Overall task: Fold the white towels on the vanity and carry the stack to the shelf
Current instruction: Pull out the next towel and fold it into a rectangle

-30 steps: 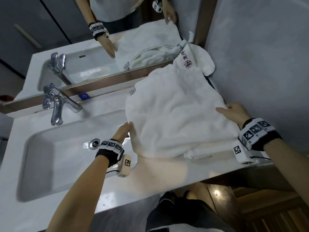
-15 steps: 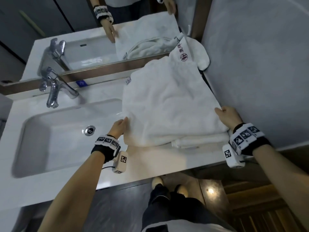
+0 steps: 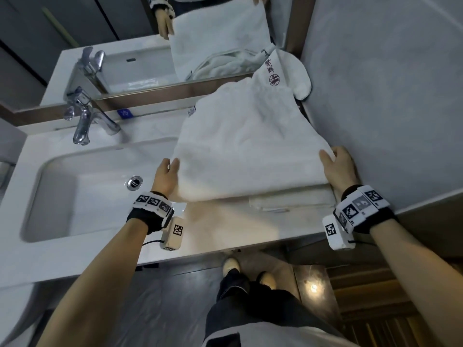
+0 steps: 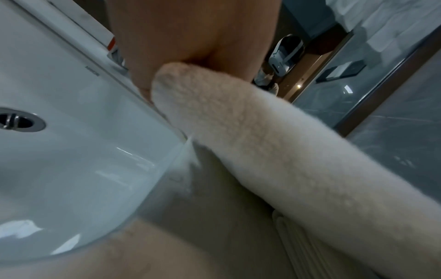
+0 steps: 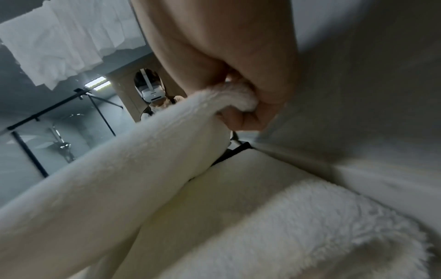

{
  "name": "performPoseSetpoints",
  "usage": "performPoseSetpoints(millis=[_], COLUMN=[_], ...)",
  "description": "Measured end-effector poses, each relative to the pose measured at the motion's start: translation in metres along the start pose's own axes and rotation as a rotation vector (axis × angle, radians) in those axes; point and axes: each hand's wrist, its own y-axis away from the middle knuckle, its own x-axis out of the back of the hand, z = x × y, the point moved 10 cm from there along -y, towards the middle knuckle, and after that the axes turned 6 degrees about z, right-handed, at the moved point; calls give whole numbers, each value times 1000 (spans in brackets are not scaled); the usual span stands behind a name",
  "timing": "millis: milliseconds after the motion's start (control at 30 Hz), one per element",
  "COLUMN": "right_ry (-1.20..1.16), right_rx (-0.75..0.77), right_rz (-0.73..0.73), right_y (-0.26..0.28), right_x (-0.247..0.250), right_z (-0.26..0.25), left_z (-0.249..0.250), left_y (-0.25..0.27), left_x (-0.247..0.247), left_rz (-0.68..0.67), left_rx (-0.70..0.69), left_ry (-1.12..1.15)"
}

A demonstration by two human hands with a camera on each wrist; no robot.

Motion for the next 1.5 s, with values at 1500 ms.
performPoseSetpoints(millis=[1500], right_ry=[-180], right_rx=[271], right_rz=[204], right_y=[-54], right_x=[2], right_z=[-129], left_z=[33], left_y=[-62], left_x=[39], left_rz=[38], left_rx=[-95], left_ry=[324])
